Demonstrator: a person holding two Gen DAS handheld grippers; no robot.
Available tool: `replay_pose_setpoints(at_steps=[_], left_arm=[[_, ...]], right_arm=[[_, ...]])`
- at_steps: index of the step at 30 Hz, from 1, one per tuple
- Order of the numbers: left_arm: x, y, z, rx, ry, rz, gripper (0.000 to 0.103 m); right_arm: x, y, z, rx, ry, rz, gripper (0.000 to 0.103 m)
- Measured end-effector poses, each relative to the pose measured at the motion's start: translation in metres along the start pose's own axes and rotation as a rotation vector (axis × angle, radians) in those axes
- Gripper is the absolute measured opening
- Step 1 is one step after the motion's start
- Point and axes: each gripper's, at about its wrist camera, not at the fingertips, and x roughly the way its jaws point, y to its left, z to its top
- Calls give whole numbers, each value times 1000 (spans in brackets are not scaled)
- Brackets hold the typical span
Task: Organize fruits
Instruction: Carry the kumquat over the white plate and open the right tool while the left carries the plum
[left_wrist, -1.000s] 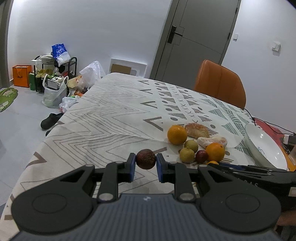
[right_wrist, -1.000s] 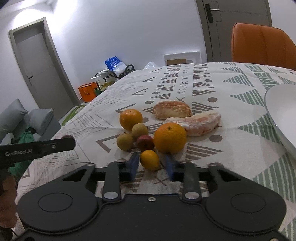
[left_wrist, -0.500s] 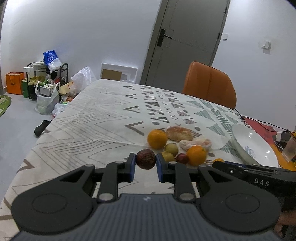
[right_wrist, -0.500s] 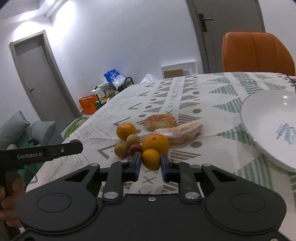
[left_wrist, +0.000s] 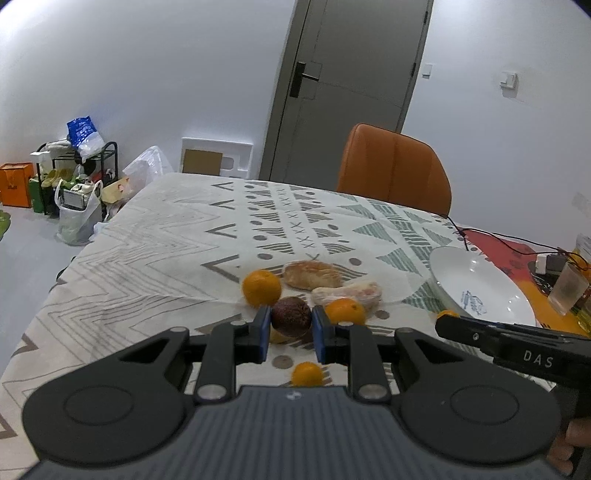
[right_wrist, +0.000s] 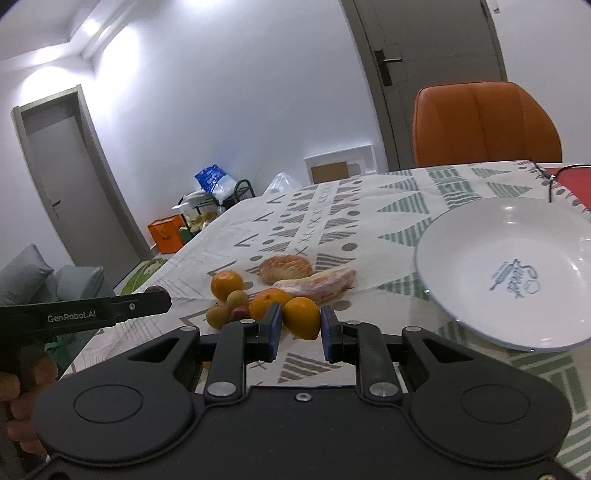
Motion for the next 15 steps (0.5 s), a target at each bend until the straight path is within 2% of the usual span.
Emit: replay_pose_setpoints(at_steps=[15], left_arm=[[11,-53,3,58,-4,-45,22]], right_arm=[[-37,-46,3,50,-78,-43,21]])
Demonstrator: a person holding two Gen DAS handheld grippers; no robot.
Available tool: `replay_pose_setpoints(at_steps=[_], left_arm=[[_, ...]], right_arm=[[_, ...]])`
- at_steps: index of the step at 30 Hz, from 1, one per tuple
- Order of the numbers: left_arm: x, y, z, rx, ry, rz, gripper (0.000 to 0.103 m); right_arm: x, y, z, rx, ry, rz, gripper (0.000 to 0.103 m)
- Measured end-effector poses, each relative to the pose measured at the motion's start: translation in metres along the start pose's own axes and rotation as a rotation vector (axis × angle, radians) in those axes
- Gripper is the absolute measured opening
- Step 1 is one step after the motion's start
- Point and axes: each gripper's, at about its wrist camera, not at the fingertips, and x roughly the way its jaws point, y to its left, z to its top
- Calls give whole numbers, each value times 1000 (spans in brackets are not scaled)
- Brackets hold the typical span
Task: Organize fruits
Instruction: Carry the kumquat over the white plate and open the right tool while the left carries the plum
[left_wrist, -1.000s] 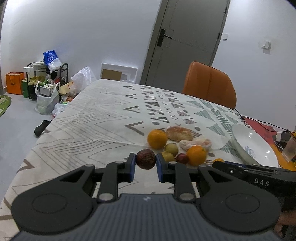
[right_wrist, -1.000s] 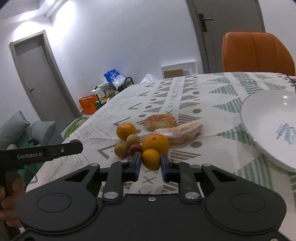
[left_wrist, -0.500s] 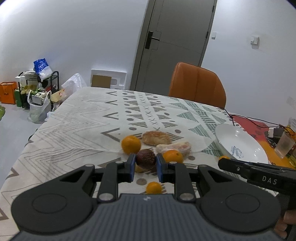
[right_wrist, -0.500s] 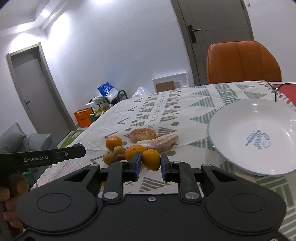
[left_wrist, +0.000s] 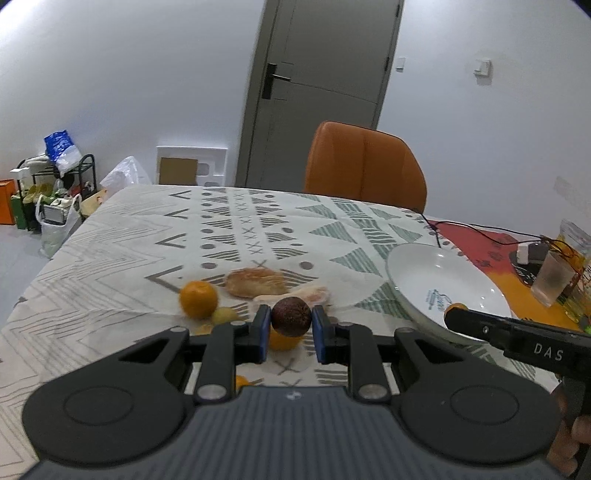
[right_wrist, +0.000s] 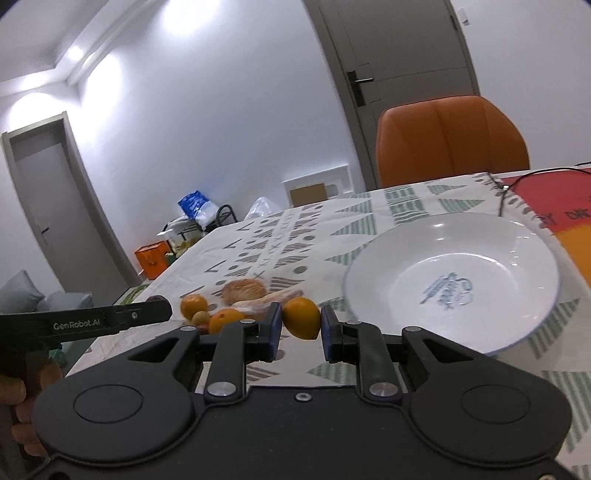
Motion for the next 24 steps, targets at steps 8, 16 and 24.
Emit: replay_pose_setpoints(at_steps=[8,16,24], left_arm=[[13,-22,3,25,8,-25,22],[32,-40,6,46,29,-49,22],[51,-65,10,87,52,-75,22]], right_arm=[[-9,-23,1,35,-15,-37,21],[-12,-44,0,64,-23,-88,21],[-15,-69,-2,96,-26,-126,21]])
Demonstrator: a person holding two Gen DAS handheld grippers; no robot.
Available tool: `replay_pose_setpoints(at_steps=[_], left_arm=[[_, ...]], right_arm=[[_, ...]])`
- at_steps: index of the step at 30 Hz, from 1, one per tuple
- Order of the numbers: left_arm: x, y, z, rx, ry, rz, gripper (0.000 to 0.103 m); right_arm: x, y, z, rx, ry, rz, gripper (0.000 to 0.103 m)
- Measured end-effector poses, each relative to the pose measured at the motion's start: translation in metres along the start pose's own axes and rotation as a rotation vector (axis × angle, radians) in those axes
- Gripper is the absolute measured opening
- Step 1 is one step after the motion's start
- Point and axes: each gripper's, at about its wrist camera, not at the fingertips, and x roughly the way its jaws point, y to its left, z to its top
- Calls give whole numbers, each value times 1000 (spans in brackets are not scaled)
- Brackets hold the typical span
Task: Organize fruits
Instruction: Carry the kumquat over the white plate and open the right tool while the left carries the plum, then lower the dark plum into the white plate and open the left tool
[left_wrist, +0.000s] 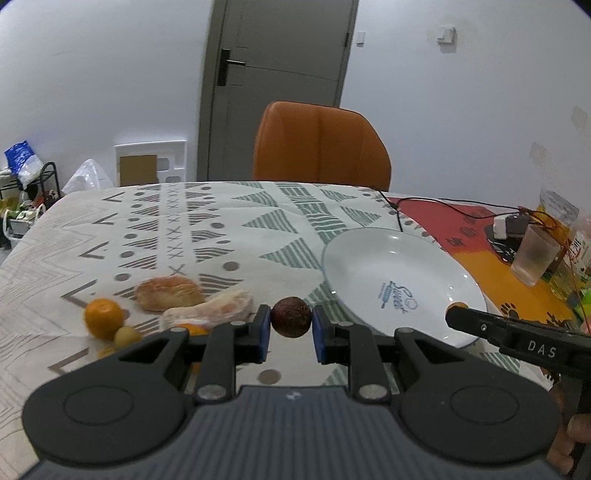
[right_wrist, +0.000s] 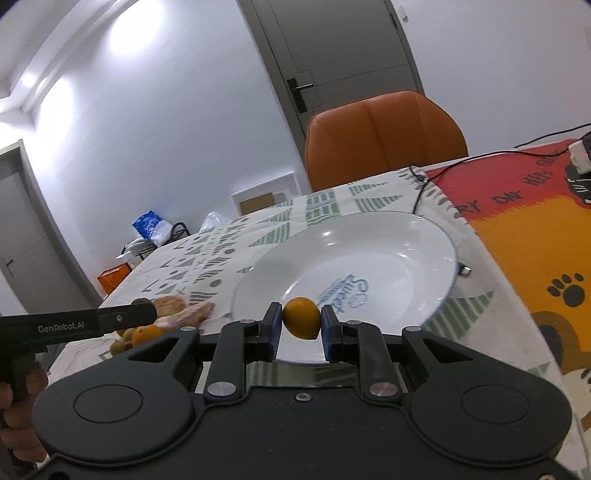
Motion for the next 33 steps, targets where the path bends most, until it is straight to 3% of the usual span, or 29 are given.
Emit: replay_pose_setpoints(at_steps=[9,12,25,33], left_arm=[[23,-28,7,45,27,-29,22],[31,-40,10,67,30,-42,22],[55,-81,16,120,45,-93,22],[55,-83,20,110,41,-65,27]], right_arm=[[-3,-27,3,35,-15,-32,21],[-5,-35,6,47,-29,-49,29],[-21,-53,6,63,-51,-65,29],[-23,-54,7,72,-55,-63,30]])
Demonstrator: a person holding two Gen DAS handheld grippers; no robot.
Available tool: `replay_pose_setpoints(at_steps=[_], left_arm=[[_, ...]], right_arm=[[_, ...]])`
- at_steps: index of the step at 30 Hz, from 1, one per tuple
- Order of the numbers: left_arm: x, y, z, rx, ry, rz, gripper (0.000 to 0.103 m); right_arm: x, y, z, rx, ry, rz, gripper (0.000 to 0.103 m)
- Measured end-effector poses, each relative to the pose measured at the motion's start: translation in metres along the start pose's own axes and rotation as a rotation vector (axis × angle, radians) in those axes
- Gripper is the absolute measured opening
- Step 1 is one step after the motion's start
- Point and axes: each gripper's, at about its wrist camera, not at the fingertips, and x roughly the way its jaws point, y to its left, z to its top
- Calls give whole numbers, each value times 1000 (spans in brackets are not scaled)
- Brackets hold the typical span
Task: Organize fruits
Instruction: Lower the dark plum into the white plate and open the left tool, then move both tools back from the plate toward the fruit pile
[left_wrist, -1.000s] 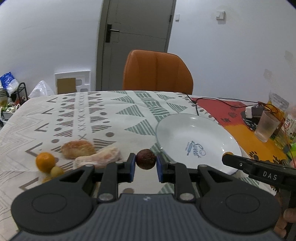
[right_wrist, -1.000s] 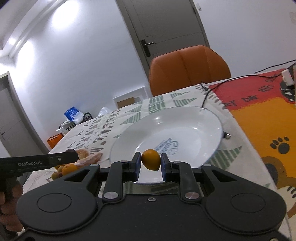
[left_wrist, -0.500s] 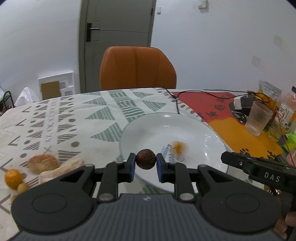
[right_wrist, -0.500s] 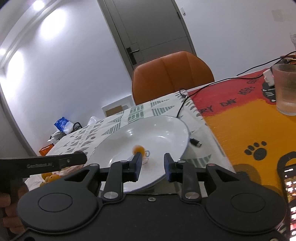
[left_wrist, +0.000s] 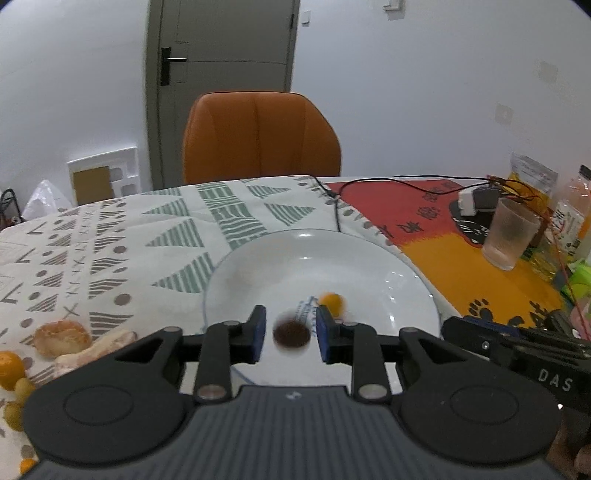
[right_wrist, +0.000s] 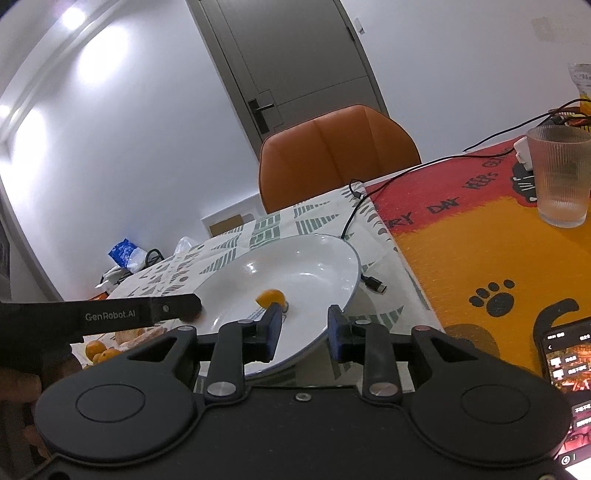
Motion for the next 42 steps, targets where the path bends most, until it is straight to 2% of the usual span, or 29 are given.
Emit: replay_pose_setpoints(at_steps=[4,7,15,18,20,24,29,32,42], left_arm=[[-5,11,-1,-30,7,12,27],[-11,19,-3,-42,10,26,33],[-33,44,-7,-82,-15,75,60],[-41,53,-8,-96,-24,101,71],[-47,59,-9,-106,-35,117,75],[-64,70,-14,-123,-85,114,86],[-78,83,-18,-141,-106,153,89],[-88,95,-20,-164,-116,185,89],[-110,131,-32,-222,-128,252,91]], right_arm=[[1,3,-1,-4,5,11,33],[1,8,-1,-6,5,17,37],[2,24,-2,-23,9,32,46],[1,30,-2,-31,1,31,55],[0,34,-2,-37,-5,31,63],[0,43,-3,-48,-10,28,73],[0,55,-3,-54,-27,42,96],[0,63,-3,-57,-36,61,103],[8,93,-9,-90,-9,120,103]])
